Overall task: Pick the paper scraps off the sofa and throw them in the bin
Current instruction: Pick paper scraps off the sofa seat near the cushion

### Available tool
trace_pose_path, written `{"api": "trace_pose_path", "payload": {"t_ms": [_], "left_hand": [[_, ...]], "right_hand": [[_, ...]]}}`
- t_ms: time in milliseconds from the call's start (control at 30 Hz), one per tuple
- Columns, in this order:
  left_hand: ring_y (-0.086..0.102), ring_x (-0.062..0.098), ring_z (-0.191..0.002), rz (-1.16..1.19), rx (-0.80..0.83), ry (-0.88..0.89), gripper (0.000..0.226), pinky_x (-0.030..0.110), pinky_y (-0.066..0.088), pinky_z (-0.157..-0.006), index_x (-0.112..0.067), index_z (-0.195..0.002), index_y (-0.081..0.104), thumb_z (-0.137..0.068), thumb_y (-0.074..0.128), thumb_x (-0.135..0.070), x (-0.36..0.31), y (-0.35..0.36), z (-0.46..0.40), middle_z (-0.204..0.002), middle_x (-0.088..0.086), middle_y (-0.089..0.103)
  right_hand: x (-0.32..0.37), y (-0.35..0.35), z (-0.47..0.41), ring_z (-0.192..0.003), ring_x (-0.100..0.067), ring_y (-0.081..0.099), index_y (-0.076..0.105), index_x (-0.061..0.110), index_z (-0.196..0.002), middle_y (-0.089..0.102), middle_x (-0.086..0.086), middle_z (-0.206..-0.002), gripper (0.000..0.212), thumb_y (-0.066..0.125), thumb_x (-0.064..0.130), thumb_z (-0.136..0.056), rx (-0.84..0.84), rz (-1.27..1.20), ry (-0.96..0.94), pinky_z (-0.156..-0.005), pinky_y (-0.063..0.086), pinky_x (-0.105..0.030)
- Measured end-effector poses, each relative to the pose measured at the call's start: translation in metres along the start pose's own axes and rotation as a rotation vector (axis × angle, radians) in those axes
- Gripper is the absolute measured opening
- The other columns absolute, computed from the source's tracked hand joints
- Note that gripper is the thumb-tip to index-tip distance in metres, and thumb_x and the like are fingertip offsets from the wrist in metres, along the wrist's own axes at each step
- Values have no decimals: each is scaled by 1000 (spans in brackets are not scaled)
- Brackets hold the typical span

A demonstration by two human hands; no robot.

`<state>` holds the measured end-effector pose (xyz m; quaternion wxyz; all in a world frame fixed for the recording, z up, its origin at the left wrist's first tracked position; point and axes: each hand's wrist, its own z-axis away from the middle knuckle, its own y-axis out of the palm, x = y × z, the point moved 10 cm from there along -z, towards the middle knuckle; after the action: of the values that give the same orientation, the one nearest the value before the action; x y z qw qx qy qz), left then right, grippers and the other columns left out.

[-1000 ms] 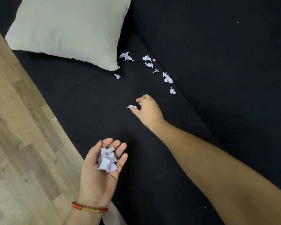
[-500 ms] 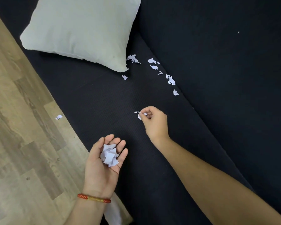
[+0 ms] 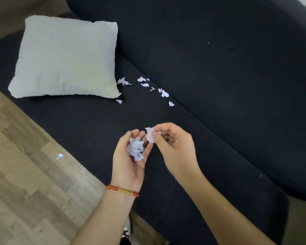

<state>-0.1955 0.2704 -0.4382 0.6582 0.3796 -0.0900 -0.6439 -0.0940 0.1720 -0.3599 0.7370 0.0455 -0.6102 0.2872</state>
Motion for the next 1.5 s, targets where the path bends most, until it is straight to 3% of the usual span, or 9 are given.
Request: {"api": "trace_pose_path", "payload": {"t_ms": [200,433,600,767,867,967,1100,1233,1500], "left_hand": [[73,24,-95,-76,113,-115,38,35,60,-81,-13,-95,75,-101,53,-43,46,13,24,-101,9,75],[74,17,-81,-245,207,-169,35,31,61,-69,-15,-98,75,-99,56,-45,102,4,68,-85,2,72],[76,20,-85,-287,257,-209,37,33,61,-70,-14,-100,76,-97,60,-48,129,-10,105,-88,4,74],[76,30,-101,-263,250,-287,43,41,62,-81,-12,-98,82,-95,62,-50,147,-25,158,-105,11,79],[77,30,-107,-275,244,-321,44,40,63,-79,-9,-100,84,-97,62,-47,150,-38,202,-115,13,79],[76,32,-110,-325,263,-342,43,39,64,-77,-9,-101,85,-100,60,-44,147,-45,237,-121,14,77],[75,31,-112,-369,324,-359,44,38,64,-78,-9,-100,85,-100,57,-43,142,-54,267,-124,13,76],[75,31,-112,-439,366,-400,44,40,64,-78,-7,-101,84,-100,58,-43,144,-66,278,-123,14,77],[76,31,-110,-585,432,-541,44,41,64,-78,-7,-103,84,-101,58,-42,180,-92,271,-115,13,79]], "right_hand": [[-1,-16,44,-92,4,75,61,43,-113,77,22,-95,32,71,17,-98,53,193,-15,-77,59,-12],[-18,-52,101,-90,-1,71,81,25,-107,67,19,-101,13,78,22,-96,-55,500,-106,-79,60,-15],[-24,-75,156,-87,-7,66,78,31,-115,57,18,-102,18,71,36,-99,-145,597,-115,-75,62,-25],[-15,-113,232,-83,2,59,78,28,-116,57,21,-97,18,69,27,-100,-299,431,-123,-72,47,-10],[-15,-139,291,-80,0,61,74,31,-120,63,23,-93,21,68,27,-101,-408,373,-61,-72,47,-8],[-18,-159,341,-80,3,65,75,33,-110,67,33,-88,13,67,27,-102,-486,304,-30,-72,47,-5],[-39,-179,395,-76,-7,68,68,39,-118,75,18,-90,19,64,29,-103,-553,165,32,-68,53,-13],[-80,-184,430,-72,-8,68,65,41,-119,77,17,-88,18,61,32,-104,-620,72,118,-68,57,-26],[-176,-143,479,-83,-2,70,59,37,-125,77,11,-87,22,60,31,-104,-752,-65,282,-77,52,-24]]}}
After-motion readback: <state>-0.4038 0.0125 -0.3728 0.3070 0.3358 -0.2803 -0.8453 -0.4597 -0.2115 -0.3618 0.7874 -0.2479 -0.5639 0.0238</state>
